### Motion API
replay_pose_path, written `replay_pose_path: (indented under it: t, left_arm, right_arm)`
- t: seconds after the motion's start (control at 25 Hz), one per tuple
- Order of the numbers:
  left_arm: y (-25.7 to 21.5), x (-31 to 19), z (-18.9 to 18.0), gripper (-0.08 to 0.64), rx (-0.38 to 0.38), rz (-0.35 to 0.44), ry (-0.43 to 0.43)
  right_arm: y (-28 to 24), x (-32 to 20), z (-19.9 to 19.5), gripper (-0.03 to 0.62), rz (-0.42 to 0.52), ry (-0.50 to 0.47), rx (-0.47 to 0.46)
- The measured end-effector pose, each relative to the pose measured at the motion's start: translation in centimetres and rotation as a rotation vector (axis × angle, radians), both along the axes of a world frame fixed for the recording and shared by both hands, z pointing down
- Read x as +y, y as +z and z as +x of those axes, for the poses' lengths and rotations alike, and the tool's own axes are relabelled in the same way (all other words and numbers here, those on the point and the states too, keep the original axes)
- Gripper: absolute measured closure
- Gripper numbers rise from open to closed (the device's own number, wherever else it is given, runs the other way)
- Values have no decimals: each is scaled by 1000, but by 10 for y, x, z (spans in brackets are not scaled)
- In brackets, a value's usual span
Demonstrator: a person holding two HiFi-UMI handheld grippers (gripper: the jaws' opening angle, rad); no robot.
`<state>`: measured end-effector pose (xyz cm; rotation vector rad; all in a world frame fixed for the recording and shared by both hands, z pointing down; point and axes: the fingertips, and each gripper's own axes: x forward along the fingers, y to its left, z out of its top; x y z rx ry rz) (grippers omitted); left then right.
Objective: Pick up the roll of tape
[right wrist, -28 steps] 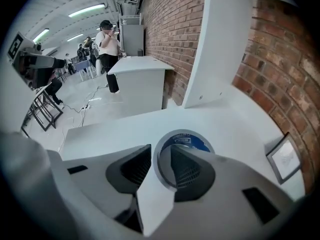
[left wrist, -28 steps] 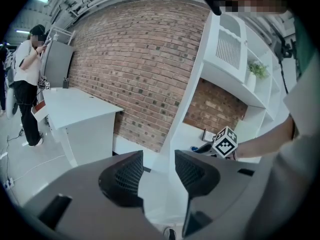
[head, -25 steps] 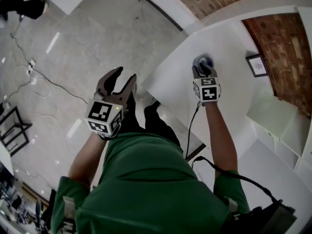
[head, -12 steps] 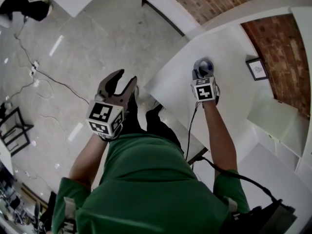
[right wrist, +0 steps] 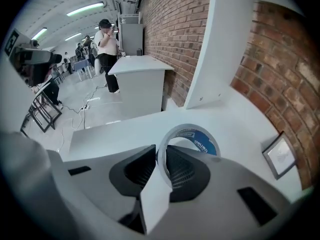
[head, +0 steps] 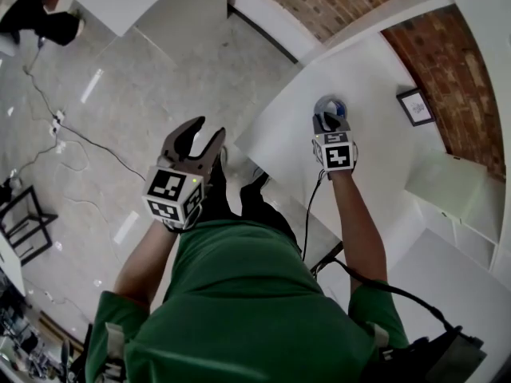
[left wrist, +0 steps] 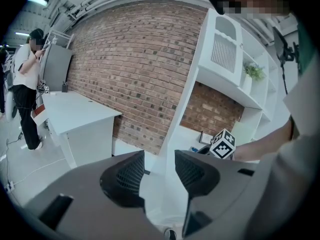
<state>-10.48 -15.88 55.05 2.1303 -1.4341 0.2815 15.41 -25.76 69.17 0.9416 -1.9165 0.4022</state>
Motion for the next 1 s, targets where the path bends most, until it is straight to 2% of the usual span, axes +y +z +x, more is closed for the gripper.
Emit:
replay_pose_path:
  t: [0.48, 0.76, 1.0]
  left_arm:
    - [-31, 1, 33, 367, 11, 64, 82]
    - [-60, -11, 50, 367, 1, 130, 114]
    - [-81, -16, 42, 367, -1, 167, 94]
  right_arm:
    - [-83, 17, 9, 517, 132, 144, -225]
    - [-147, 26, -2, 519, 230, 137, -384]
    - [-201, 31, -17, 520, 308, 117, -504]
